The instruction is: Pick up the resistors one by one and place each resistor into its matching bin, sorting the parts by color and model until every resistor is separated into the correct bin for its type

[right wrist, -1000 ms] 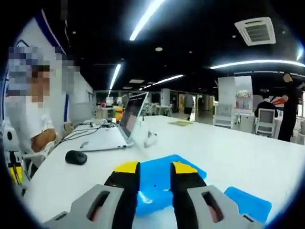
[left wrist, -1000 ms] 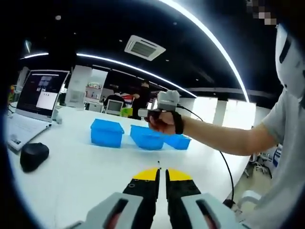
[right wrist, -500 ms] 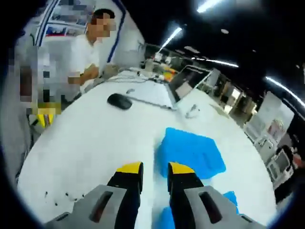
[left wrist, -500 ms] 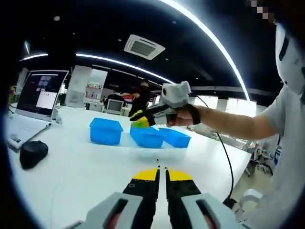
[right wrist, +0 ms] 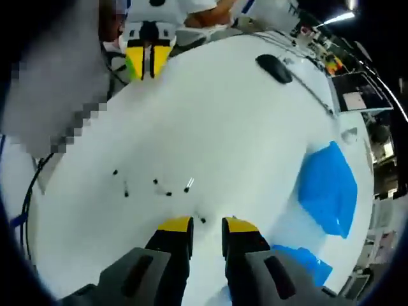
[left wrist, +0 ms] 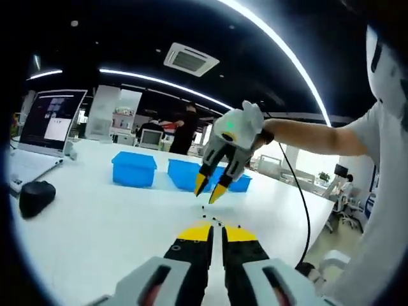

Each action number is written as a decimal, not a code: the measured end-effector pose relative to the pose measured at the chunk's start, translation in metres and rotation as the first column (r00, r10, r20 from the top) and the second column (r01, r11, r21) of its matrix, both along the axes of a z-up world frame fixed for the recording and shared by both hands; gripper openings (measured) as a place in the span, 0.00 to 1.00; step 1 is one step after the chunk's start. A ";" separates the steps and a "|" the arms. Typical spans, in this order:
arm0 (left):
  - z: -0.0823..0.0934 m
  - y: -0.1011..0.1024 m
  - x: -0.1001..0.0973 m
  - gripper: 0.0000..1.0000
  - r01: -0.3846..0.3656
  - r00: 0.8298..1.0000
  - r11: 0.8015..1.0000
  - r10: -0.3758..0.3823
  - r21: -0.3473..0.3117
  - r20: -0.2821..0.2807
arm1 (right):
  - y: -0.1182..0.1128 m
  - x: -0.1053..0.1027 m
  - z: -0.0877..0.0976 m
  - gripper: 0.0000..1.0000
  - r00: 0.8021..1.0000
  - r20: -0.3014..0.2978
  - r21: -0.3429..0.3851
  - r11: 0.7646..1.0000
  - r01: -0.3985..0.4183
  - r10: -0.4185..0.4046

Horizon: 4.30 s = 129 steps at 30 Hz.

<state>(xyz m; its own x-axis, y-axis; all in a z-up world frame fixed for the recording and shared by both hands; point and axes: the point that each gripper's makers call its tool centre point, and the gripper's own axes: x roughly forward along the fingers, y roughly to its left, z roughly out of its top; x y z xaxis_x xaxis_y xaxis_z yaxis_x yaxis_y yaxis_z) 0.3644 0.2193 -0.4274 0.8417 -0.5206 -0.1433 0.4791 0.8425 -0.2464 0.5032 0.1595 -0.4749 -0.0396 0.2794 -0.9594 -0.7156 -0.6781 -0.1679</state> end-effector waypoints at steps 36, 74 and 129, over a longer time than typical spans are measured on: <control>-0.002 0.002 -0.007 0.09 0.011 1.000 1.000 -0.011 0.001 -0.010 | 0.041 -0.003 0.029 0.05 0.963 -0.221 0.243 0.947 0.209 -0.155; -0.002 0.014 -0.013 0.09 0.015 1.000 0.998 -0.016 0.056 0.014 | 0.121 0.190 0.118 0.29 0.584 -0.628 0.699 -0.042 0.714 -0.514; -0.008 0.017 -0.011 0.10 -0.027 1.000 0.999 0.027 0.037 0.008 | 0.021 -0.029 0.000 0.14 0.855 -0.297 0.035 0.890 0.454 -0.425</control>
<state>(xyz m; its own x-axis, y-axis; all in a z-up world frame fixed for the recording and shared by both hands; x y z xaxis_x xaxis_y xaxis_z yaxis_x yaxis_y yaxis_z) 0.3533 0.2364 -0.4349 0.8563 -0.4924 -0.1557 0.4580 0.8634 -0.2115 0.4740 0.1802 -0.4749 -0.1465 0.4239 -0.8938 -0.9619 -0.2719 0.0287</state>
